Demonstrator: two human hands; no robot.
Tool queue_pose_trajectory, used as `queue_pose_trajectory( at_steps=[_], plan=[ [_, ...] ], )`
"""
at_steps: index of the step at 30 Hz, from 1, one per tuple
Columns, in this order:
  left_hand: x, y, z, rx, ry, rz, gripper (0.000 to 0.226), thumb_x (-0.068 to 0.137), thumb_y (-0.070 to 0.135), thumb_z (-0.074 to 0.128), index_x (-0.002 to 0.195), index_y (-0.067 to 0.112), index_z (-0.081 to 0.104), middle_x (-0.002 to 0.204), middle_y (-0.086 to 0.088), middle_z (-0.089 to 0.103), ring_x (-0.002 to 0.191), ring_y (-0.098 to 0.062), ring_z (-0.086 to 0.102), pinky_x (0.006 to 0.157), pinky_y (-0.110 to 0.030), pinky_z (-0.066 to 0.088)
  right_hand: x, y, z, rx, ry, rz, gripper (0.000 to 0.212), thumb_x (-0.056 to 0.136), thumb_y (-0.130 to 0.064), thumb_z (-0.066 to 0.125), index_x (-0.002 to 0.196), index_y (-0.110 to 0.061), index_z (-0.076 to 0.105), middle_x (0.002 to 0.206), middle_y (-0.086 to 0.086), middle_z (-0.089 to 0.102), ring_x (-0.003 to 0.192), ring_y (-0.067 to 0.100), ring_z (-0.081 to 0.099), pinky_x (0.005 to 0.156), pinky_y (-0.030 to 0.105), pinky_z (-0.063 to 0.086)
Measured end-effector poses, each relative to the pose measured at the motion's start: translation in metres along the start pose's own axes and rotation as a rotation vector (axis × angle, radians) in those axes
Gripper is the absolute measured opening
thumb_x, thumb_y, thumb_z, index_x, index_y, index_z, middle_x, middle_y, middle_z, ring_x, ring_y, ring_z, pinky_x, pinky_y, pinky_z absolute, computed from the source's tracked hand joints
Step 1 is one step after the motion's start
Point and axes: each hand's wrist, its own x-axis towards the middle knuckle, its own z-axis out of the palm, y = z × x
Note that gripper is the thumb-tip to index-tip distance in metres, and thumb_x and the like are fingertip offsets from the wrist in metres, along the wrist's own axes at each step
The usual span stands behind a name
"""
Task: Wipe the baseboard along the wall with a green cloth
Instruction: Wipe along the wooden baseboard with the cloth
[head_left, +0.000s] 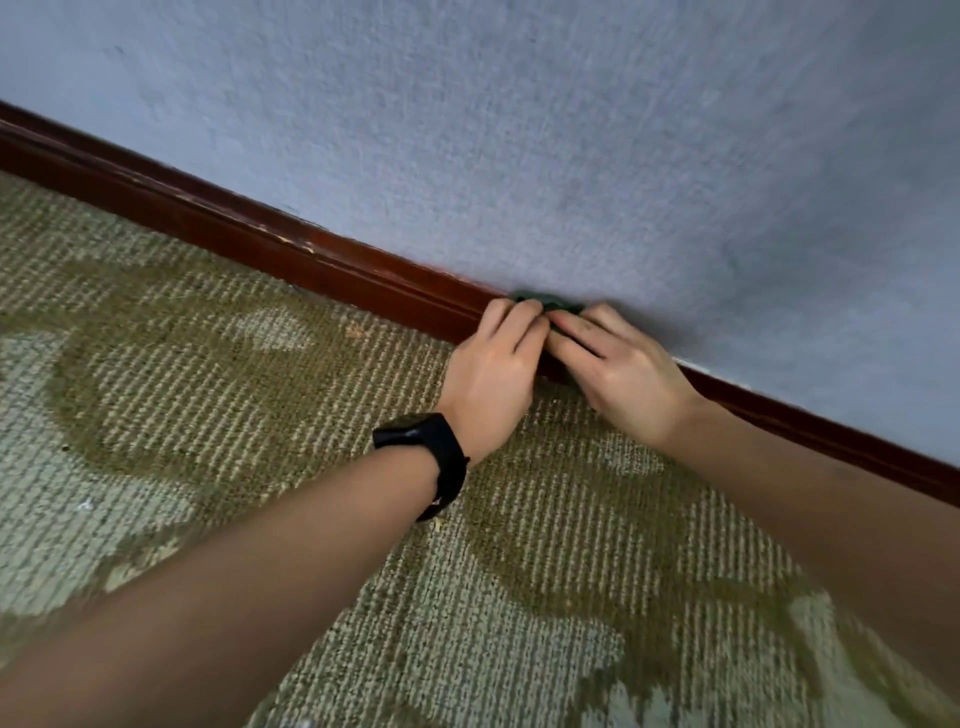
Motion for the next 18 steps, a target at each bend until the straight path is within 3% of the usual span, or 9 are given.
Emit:
queue_pose_trajectory(
  at_steps=[5, 13, 18],
  plan=[
    [-0.003, -0.024, -0.013, 0.051, -0.018, 0.070, 0.036, 0.062, -0.014, 0.076, 0.097, -0.010, 0.068, 0.102, -0.021, 0.071, 0.093, -0.033, 0.067, 0.069, -0.033, 0.059, 0.017, -0.014, 0.010, 0.030, 0.049, 0.004, 0.041, 0.063, 0.016, 0.077, 0.102, 0.007, 0.067, 0.103, 0.023, 0.070, 0.087, 0.035, 0.066, 0.075, 0.040, 0.060],
    [-0.015, -0.092, -0.053, 0.164, 0.039, -0.097, 0.026, 0.079, -0.013, 0.057, 0.104, -0.015, 0.062, 0.109, -0.029, 0.065, 0.102, -0.043, 0.060, 0.075, -0.050, 0.058, 0.106, -0.055, 0.021, 0.136, 0.024, -0.069, 0.038, 0.082, 0.008, 0.061, 0.119, 0.001, 0.060, 0.121, 0.015, 0.065, 0.106, 0.035, 0.056, 0.088, 0.042, 0.054],
    [-0.013, -0.081, -0.046, 0.133, 0.095, -0.175, 0.027, 0.081, -0.009, 0.051, 0.105, -0.016, 0.062, 0.109, -0.030, 0.064, 0.102, -0.042, 0.059, 0.079, -0.047, 0.057, 0.104, -0.051, 0.019, 0.121, 0.019, -0.079, 0.041, 0.081, 0.009, 0.061, 0.121, 0.001, 0.059, 0.126, 0.016, 0.062, 0.114, 0.033, 0.054, 0.087, 0.042, 0.055]
  ],
)
